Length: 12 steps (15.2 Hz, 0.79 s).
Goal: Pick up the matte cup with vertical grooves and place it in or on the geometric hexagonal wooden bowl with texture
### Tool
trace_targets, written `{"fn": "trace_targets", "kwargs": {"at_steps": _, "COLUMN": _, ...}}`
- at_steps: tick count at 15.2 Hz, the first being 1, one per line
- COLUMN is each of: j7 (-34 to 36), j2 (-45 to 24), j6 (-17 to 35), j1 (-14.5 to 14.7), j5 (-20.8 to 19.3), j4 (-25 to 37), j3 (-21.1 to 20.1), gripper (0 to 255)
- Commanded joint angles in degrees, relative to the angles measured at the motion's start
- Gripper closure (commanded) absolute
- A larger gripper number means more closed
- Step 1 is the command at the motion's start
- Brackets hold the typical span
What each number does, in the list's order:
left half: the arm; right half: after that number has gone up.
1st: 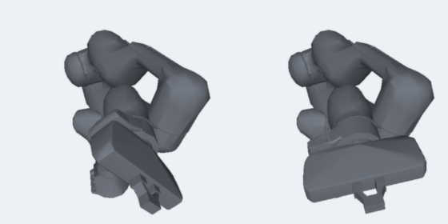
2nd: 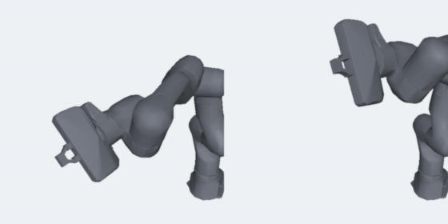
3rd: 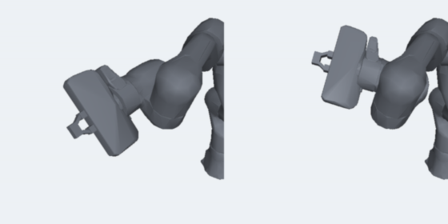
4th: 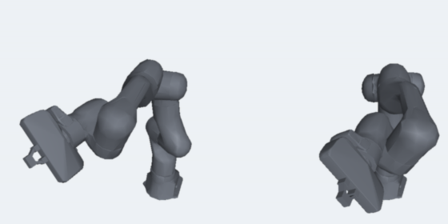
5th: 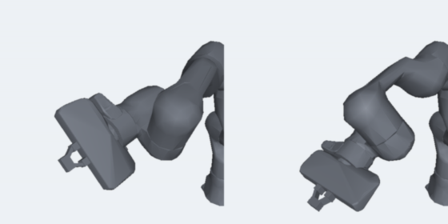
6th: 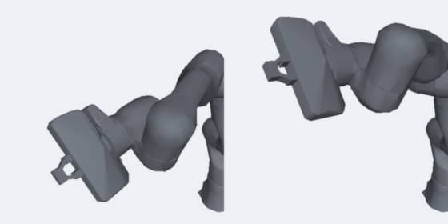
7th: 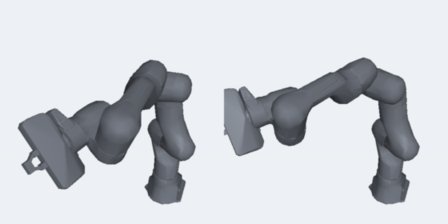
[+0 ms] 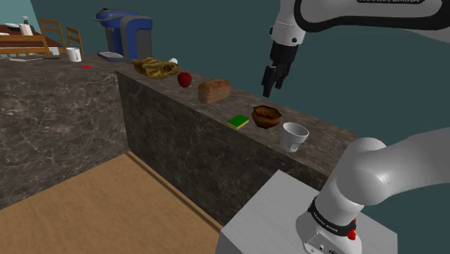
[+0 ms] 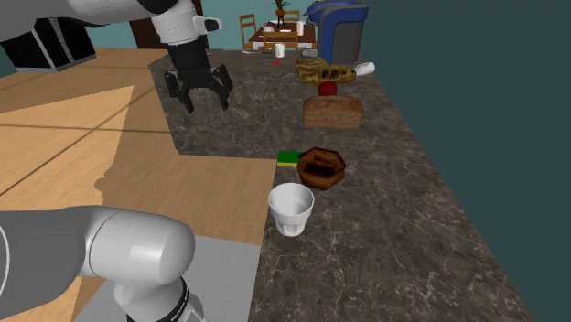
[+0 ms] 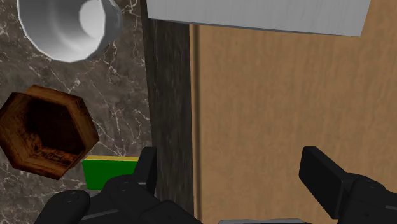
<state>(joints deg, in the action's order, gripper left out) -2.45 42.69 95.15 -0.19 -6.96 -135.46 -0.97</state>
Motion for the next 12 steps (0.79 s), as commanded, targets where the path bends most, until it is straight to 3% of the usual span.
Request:
{"fn": "trace_targets", "kwargs": {"at_steps": 1, "j7": 0.0, "j2": 0.0, "j6": 0.0, "j1": 0.0, "j5": 0.0, "j4": 0.0, "j3": 0.0, "gripper": 0}}
{"fn": "trace_targets", "kwargs": {"at_steps": 12, "j7": -2.9, "j2": 9.2, "j6": 16.0, "j1": -6.8, "j5": -9.0, "j4": -21.5, "j3": 7.7, "gripper": 0}}
